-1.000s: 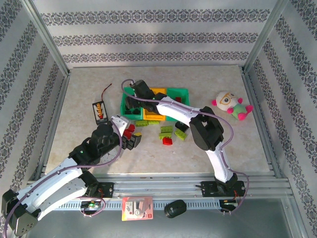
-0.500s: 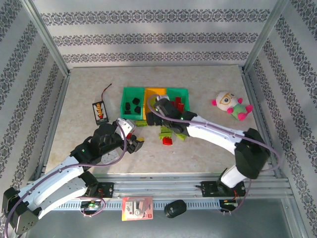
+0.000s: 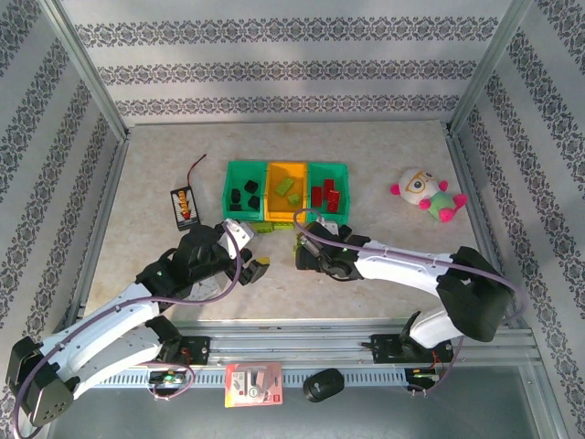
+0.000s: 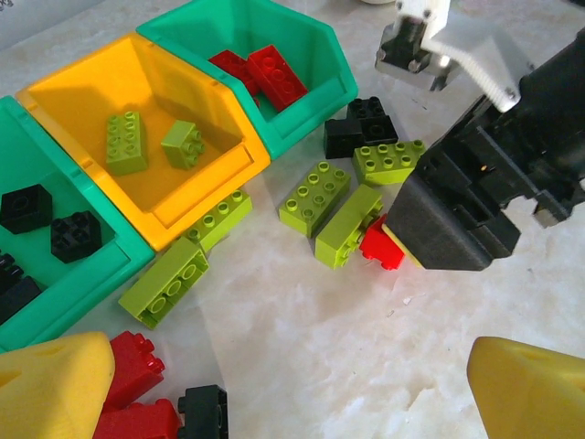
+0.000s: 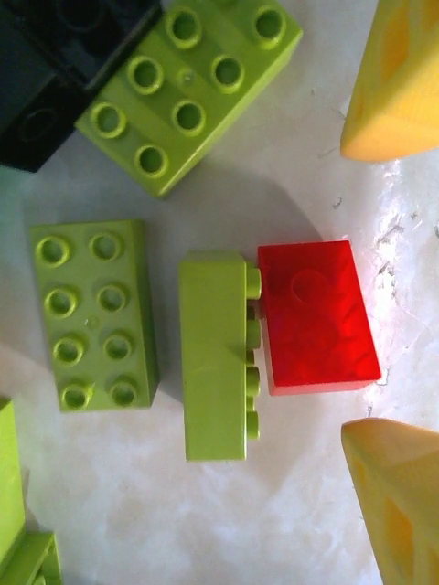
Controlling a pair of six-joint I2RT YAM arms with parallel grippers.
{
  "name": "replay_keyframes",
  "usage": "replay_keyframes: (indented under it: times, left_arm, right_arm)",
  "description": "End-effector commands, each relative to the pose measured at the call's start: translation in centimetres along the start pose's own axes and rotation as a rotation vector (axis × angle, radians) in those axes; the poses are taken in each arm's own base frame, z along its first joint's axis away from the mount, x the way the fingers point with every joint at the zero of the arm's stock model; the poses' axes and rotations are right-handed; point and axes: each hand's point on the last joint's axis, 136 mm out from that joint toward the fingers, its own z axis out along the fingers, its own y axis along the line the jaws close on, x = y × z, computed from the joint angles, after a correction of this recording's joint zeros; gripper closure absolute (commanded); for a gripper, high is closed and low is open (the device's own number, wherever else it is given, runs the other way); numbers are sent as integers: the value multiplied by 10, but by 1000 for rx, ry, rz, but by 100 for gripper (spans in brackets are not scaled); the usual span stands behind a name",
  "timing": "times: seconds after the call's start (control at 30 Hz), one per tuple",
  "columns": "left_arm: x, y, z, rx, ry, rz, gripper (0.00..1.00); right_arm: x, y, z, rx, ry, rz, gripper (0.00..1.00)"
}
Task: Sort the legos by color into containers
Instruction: Pick up the lego from the bottom-center of the table.
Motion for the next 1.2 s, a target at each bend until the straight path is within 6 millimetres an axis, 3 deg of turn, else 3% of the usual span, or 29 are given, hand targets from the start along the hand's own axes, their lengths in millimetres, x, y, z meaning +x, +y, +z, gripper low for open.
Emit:
replay_keyframes:
  times: [0.0, 0.33, 0.6, 0.8, 0.93, 1.17]
  left_arm:
    - [-22, -5, -7, 19, -71, 27, 1]
    - [-19, -4, -9, 10, -69, 25, 1]
    - [-18, -4, -7, 13, -71, 24, 1]
    - [-18, -4, -8, 15, -71, 22, 1]
    - [-18, -6, -7, 24, -72, 20, 1]
    - [-18, -7, -7, 33, -77, 11, 1]
  right_arm:
    - [0, 0, 10, 16, 18, 33, 32]
    - [5, 1, 30, 5, 92, 18, 34]
    - [6, -13, 33, 79, 115, -52, 34]
    - [10, -17, 41, 113, 141, -77, 39]
    - [6, -17, 35, 121, 120, -87, 49]
    - [-15, -7, 10, 77, 34, -78, 50]
